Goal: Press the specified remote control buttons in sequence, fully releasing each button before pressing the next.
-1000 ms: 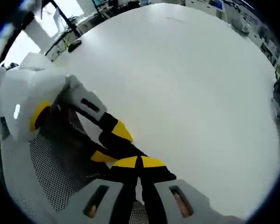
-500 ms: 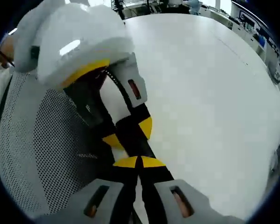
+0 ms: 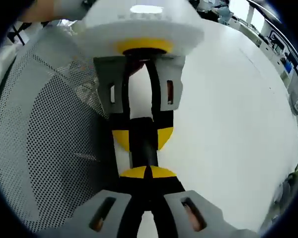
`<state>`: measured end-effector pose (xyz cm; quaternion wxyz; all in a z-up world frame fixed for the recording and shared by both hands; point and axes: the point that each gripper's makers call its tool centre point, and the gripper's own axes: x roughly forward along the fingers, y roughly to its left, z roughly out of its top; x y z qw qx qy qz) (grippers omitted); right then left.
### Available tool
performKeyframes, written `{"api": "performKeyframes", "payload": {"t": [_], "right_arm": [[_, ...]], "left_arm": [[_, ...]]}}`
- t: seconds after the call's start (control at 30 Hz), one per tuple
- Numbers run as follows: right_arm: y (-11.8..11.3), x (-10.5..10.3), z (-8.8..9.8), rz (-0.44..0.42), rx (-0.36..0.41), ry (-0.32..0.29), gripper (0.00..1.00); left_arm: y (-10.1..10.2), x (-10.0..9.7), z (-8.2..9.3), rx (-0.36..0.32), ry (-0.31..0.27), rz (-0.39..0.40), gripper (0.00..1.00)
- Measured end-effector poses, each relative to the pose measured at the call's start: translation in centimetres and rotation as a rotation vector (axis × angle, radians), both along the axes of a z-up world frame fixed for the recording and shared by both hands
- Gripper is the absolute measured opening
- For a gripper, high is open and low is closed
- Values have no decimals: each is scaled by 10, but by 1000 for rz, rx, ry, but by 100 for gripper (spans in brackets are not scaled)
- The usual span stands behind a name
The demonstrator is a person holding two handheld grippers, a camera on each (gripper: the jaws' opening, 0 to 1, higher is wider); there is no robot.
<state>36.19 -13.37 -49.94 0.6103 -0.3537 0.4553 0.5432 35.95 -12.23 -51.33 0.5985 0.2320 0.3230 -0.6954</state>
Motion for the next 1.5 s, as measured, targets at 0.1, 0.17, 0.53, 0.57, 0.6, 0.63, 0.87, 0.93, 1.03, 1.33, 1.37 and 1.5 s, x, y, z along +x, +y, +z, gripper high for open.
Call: {"api": "performKeyframes", "payload": {"t": [0.1, 0.17, 0.53, 0.57, 0.6, 0.63, 0.87, 0.93, 1.03, 1.33, 1.37, 1.5], "right_arm": [[3, -2, -1, -14, 13, 4, 0], [5, -4, -1, -14, 16, 9, 0], [10, -4, -9, 8, -22, -22, 0], [8, -4, -11, 16, -34, -26, 0], [9, -5, -10, 20, -22, -28, 0], [9, -4, -9, 18, -26, -31, 0], [2, -2, -9, 24, -46, -29, 0], [2, -2, -10, 23, -50, -24, 0], [3, -3, -11, 21, -59, -22, 0], [2, -5, -11, 13, -40, -131, 0], [2, -4, -11, 4, -35, -135, 0], [2, -1, -11, -15, -11, -121, 0]], "left_arm": [[0, 0, 0, -10, -2, 3, 24], [0, -1, 0, -13, -10, 4, 24], [-1, -1, 0, -25, -41, 4, 24], [-1, -1, 0, -26, -41, 4, 24], [-1, -1, 0, -25, -42, 3, 24], [-1, 0, 0, -26, -44, 1, 24], [-2, 0, 0, -25, -49, 1, 24], [-2, -1, 0, -25, -56, -1, 24], [-1, -1, 0, -26, -58, 2, 24], [-2, -1, 0, -30, -40, 12, 24], [-2, -1, 0, -31, -38, 15, 24], [-2, 0, 0, -42, -27, 23, 24]]}}
